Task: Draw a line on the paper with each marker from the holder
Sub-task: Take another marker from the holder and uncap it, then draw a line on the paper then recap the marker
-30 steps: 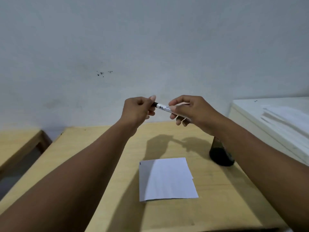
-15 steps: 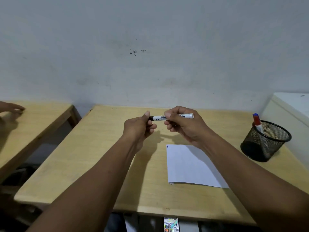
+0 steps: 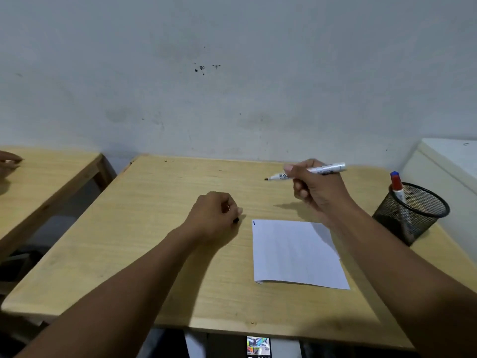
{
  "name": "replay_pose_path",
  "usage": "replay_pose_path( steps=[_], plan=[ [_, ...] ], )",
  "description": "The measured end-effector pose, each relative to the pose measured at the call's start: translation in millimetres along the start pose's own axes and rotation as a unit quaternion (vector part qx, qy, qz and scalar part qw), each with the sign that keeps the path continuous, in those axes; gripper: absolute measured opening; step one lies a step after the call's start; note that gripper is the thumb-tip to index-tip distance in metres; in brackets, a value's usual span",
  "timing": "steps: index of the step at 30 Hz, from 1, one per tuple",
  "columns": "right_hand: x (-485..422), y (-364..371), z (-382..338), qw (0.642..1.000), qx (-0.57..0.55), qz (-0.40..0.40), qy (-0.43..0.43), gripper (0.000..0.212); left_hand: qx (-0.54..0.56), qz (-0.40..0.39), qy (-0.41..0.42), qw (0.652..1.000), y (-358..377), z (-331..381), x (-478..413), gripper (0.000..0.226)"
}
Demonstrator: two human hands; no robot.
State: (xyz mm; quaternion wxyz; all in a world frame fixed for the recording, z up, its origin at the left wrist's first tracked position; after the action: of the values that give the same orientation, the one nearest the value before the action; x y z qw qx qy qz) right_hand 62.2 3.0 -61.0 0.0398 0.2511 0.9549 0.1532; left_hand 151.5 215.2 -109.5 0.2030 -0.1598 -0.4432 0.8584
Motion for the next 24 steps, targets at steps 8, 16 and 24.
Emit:
replay_pose_path(
  steps=[8,16,24],
  plan=[
    [19,1,54,0.998,0.010,-0.013,0.062,0.014,-0.110,0.076,0.076,0.988,12,11,11,0.036],
    [22,1,71,0.996,0.074,-0.034,0.045,0.012,-0.099,0.082,0.088,0.988,15,13,18,0.054],
    [21,2,77,0.992,0.127,-0.022,0.007,0.016,-0.144,0.034,0.092,0.985,23,13,16,0.058]
  ],
)
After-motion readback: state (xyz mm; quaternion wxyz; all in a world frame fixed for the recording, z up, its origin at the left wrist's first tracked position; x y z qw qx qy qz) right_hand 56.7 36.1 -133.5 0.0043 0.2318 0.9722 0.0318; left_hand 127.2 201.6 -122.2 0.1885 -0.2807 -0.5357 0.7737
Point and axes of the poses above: each hand's wrist, its own x-axis away from the middle knuckle, its own y-axis out of the palm, z = x × y, the point moved 9 cm from there along -x, towards the middle knuckle, and after that the axes turned 10 degrees about -x, right-handed, at the moved point
